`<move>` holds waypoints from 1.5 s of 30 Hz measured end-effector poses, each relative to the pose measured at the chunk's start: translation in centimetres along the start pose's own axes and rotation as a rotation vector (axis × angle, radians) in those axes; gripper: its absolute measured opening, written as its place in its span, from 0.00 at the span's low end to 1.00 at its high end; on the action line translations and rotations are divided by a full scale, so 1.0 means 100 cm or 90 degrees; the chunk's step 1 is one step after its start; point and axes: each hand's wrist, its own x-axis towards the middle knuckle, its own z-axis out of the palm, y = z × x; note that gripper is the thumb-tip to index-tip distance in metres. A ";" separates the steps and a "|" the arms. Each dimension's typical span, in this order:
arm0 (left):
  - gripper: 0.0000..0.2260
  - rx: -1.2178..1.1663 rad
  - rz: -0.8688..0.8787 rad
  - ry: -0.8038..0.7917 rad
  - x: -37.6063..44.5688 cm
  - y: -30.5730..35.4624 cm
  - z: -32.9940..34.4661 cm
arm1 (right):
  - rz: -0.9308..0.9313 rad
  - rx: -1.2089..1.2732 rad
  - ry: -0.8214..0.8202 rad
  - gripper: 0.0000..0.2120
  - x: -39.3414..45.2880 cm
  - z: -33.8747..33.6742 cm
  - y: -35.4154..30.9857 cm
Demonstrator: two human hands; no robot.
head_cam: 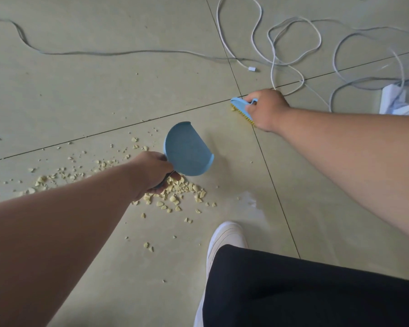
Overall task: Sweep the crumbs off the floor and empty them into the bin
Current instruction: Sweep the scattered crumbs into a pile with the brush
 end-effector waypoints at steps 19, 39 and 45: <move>0.06 -0.009 -0.024 0.064 -0.077 -0.139 -0.034 | -0.054 -0.156 -0.011 0.10 -0.090 0.017 0.016; 0.06 -0.041 -0.028 0.047 -0.074 -0.190 -0.066 | -0.104 -0.184 -0.233 0.04 -0.153 0.092 -0.082; 0.06 -0.073 -0.021 0.025 -0.071 -0.196 -0.077 | -0.017 -0.109 -0.210 0.10 -0.139 0.053 -0.083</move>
